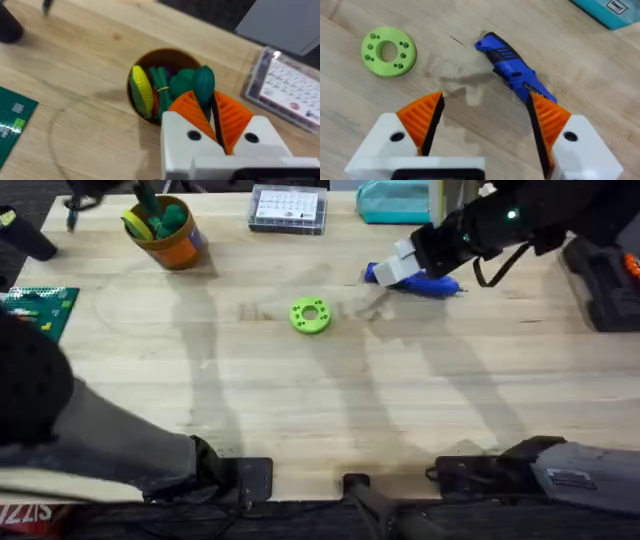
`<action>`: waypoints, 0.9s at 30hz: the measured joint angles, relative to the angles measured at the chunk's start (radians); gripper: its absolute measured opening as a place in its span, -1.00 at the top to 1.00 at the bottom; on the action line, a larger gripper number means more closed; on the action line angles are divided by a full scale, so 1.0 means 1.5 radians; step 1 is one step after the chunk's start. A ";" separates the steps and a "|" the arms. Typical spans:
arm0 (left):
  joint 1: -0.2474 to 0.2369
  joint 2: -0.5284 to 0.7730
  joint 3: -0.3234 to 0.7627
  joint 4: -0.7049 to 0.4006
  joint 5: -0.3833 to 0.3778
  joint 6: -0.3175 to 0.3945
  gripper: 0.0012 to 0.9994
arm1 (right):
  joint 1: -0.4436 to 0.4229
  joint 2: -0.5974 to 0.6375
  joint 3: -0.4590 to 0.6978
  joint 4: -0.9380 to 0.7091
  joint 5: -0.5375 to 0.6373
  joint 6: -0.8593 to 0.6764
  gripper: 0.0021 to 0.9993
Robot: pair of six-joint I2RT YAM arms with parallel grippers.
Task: Pick up the gripper from the table and insert it into the empty holder that is missing its gripper. Then pick up a screw, insert it into the mounting hole, and use the screwdriver to tighten it. Finally, clean up the table by picking up the vegetable and placing it into the bucket.
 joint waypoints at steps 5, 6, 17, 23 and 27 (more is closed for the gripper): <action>0.008 0.081 -0.002 0.013 0.001 0.000 0.82 | 0.000 0.000 0.000 -0.003 0.000 0.000 -0.99; 0.010 0.091 -0.002 0.016 0.001 0.000 0.82 | 0.000 0.000 0.000 -0.003 0.000 0.000 -0.99; 0.025 0.101 -0.002 0.043 0.004 0.000 0.82 | 0.000 0.000 0.000 -0.004 0.000 0.000 -0.99; 0.026 0.101 -0.002 0.043 0.003 -0.002 0.94 | 0.000 0.000 0.000 -0.004 0.000 0.000 -0.99; 0.026 0.101 -0.002 0.043 0.003 0.000 0.53 | 0.000 0.000 0.000 -0.004 0.000 0.000 -0.99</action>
